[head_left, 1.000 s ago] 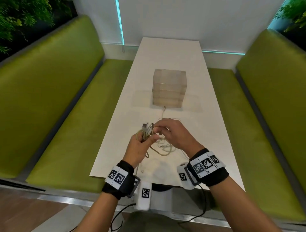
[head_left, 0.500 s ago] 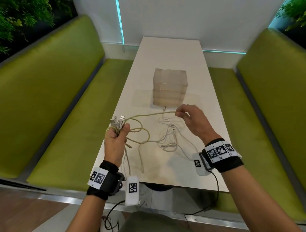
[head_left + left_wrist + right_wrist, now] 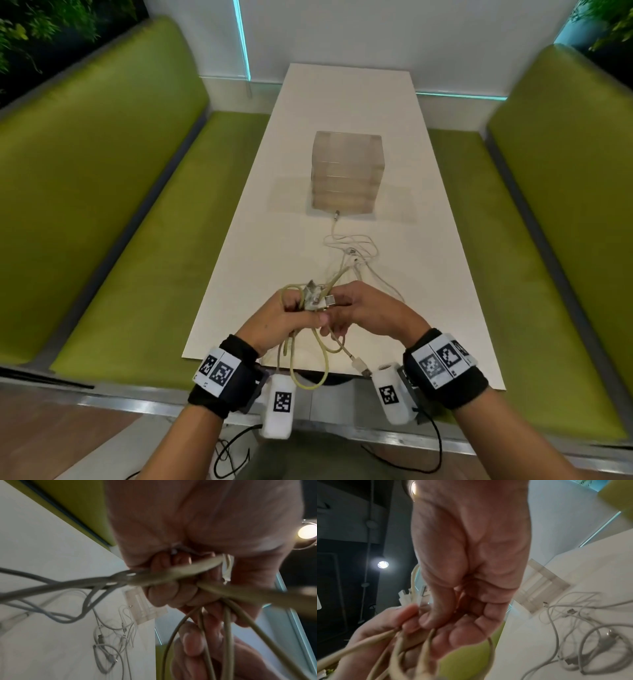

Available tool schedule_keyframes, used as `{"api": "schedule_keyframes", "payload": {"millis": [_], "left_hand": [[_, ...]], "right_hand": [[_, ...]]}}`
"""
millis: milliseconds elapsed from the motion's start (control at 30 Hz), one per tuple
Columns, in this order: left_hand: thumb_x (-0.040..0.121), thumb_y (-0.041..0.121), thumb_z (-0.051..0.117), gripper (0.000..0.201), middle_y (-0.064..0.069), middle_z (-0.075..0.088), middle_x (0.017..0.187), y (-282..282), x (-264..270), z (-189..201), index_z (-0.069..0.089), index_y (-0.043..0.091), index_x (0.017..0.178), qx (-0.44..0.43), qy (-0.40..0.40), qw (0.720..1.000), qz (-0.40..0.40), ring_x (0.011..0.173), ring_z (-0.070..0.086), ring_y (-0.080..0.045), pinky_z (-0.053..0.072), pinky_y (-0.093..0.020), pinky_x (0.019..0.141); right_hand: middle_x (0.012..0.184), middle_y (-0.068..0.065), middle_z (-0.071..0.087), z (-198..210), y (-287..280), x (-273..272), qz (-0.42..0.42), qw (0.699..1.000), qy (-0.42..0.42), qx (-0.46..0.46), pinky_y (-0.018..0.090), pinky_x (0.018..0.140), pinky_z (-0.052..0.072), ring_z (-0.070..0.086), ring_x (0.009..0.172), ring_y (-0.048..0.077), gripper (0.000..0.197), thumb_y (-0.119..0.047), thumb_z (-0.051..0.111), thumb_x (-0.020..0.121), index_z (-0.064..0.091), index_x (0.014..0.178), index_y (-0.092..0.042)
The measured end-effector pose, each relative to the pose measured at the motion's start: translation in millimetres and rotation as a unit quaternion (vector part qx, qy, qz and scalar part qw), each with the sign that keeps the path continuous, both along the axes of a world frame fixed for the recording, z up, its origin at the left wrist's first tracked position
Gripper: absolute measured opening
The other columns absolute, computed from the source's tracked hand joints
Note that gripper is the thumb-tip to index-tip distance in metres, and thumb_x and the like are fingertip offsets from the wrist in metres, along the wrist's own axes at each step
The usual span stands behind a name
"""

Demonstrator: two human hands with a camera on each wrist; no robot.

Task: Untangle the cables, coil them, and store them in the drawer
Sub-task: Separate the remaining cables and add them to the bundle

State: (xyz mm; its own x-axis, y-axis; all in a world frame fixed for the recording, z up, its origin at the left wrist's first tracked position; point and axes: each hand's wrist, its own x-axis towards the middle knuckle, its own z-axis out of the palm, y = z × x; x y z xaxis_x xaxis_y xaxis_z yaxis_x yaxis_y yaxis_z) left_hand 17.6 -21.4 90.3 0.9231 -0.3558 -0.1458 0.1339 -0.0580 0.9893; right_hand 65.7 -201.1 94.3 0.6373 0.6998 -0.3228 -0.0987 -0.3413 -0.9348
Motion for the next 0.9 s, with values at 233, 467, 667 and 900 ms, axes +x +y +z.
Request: {"api": "schedule_keyframes", "payload": {"millis": [233, 467, 667, 900], "left_hand": [[0.068, 0.028, 0.083, 0.035, 0.0, 0.054, 0.066, 12, 4, -20, 0.061, 0.008, 0.087, -0.01, 0.017, 0.991, 0.133, 0.061, 0.047, -0.014, 0.035, -0.023, 0.056], [0.092, 0.03, 0.058, 0.018, 0.005, 0.043, 0.067, 7, 12, -24, 0.051, 0.017, 0.083, 0.041, -0.016, 0.981, 0.189, 0.051, 0.037, -0.001, 0.033, -0.023, 0.057], [0.088, 0.051, 0.051, 0.029, 0.005, 0.058, 0.078, -8, 13, -28, 0.052, 0.021, 0.089, 0.071, -0.029, 0.986, 0.151, 0.073, 0.056, -0.005, 0.046, -0.031, 0.076], [0.088, 0.051, 0.055, 0.027, 0.005, 0.051, 0.082, -8, 11, -25, 0.045, 0.025, 0.09, 0.032, 0.0, 0.99, 0.134, 0.079, 0.055, -0.01, 0.047, -0.02, 0.077]], "right_hand": [[0.082, 0.005, 0.07, -10, -8, -4, -0.094, 0.993, -0.061, -0.036, 0.023, 0.067, 0.047, 0.059, 0.067, 0.007, 0.011, -0.012, 0.063, 0.088, 0.072, 0.091, -0.007], [0.098, -0.005, 0.044, -10, 2, -17, -0.097, 0.986, -0.135, -0.028, 0.009, 0.085, 0.039, 0.047, 0.09, -0.002, 0.011, -0.021, 0.075, 0.077, 0.076, 0.087, -0.025], [0.101, -0.009, 0.069, -17, 15, -19, -0.184, 0.977, -0.057, 0.092, 0.027, 0.089, 0.051, 0.065, 0.099, 0.009, 0.013, -0.004, 0.074, 0.074, 0.077, 0.081, -0.016], [0.085, 0.003, 0.075, -22, 18, -24, -0.2, 0.968, -0.025, 0.152, 0.021, 0.083, 0.051, 0.069, 0.091, 0.014, 0.011, 0.002, 0.072, 0.075, 0.075, 0.082, -0.006]]}}
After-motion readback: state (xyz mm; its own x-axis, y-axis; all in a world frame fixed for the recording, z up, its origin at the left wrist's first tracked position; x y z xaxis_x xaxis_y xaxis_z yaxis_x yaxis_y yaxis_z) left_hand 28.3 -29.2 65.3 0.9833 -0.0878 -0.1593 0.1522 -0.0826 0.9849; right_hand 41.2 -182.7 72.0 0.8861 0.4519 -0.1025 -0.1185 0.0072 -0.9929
